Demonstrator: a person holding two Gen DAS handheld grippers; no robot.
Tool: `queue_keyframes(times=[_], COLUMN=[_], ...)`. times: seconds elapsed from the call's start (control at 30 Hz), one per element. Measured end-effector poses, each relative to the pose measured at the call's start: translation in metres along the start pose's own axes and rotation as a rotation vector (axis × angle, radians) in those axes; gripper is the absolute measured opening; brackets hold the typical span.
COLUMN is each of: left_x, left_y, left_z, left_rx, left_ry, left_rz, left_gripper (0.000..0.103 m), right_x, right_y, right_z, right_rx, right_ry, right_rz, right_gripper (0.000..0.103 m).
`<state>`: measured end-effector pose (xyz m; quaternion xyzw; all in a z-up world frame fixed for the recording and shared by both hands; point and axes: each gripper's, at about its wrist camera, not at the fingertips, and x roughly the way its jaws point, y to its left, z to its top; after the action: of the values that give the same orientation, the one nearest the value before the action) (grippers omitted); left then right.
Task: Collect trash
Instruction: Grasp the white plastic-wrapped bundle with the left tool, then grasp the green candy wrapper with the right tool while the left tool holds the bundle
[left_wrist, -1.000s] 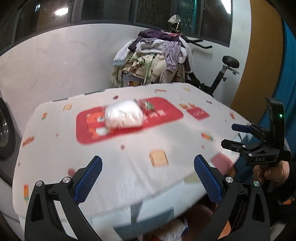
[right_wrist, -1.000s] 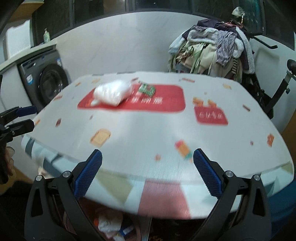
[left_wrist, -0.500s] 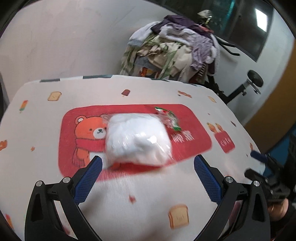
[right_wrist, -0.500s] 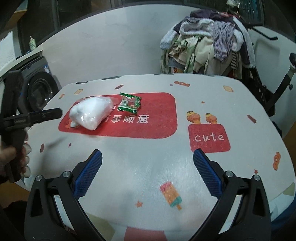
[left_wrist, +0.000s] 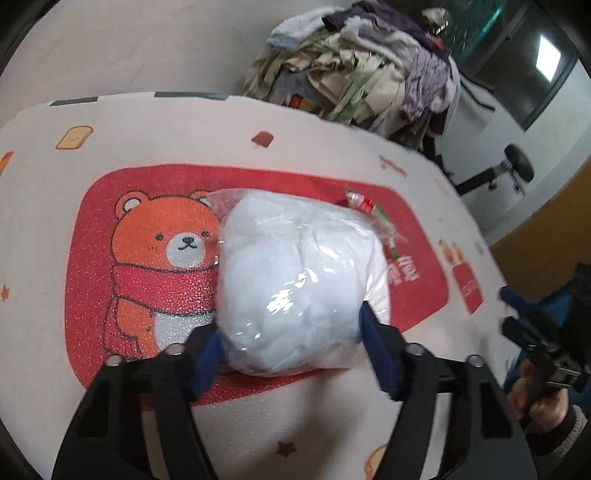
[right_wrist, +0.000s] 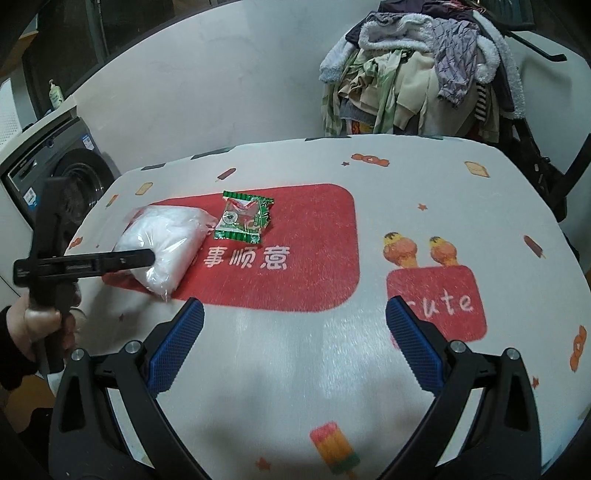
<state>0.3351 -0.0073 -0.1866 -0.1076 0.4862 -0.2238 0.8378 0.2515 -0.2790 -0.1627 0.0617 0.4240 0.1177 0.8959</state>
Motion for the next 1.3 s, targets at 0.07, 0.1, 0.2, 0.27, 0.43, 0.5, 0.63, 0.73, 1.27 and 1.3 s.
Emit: queue_keyframes(times=[0.07, 0.1, 0.2, 0.27, 0.43, 0.5, 0.63, 0.73, 1.27, 1.3], left_x=[-0.014, -0.024, -0.052, -0.07, -0.106, -0.114, -0.123, -0.127, -0.153, -0.155], left_y=[-0.003, -0.004, -0.005, -0.003, 0.005, 0.011, 0.021, 0.025, -0.014, -0.019], left_z=[0.002, 0.003, 0.007, 0.009, 0.009, 0.007, -0.001, -0.007, -0.073, -0.08], left_rx=[0.027, 0.038, 0.061, 0.083, 0.119, 0.114, 0.095, 0.087, 0.158, 0.163], left_ry=[-0.04, -0.067, -0.129, -0.169, -0.23, -0.239, -0.24, -0.233, -0.197, -0.192], left_rz=[0.003, -0.005, -0.008, 0.015, 0.082, 0.094, 0.101, 0.1, 0.086, 0.083], left_gripper=[0.058, 0.058, 0.058, 0.058, 0.058, 0.058, 0.058, 0.058, 0.058, 0.058], right_x=[0.007, 0.01, 0.025, 0.041, 0.091, 0.105, 0.144, 0.153, 0.001, -0.008], right_y=[0.001, 0.002, 0.011, 0.017, 0.031, 0.035, 0.049, 0.052, 0.061, 0.061], right_z=[0.008, 0.012, 0.03, 0.043, 0.074, 0.081, 0.091, 0.091, 0.025, 0.019], right_rx=[0.003, 0.001, -0.025, -0.038, -0.007, 0.004, -0.031, -0.05, -0.131, -0.137], right_ry=[0.006, 0.007, 0.002, 0.007, 0.056, 0.076, 0.168, 0.206, 0.006, -0.003], right_rz=[0.021, 0.029, 0.036, 0.047, 0.099, 0.105, 0.071, 0.034, 0.109, 0.107], right_gripper=[0.097, 0.097, 0.097, 0.097, 0.097, 0.097, 0.095, 0.067, 0.049, 0.049])
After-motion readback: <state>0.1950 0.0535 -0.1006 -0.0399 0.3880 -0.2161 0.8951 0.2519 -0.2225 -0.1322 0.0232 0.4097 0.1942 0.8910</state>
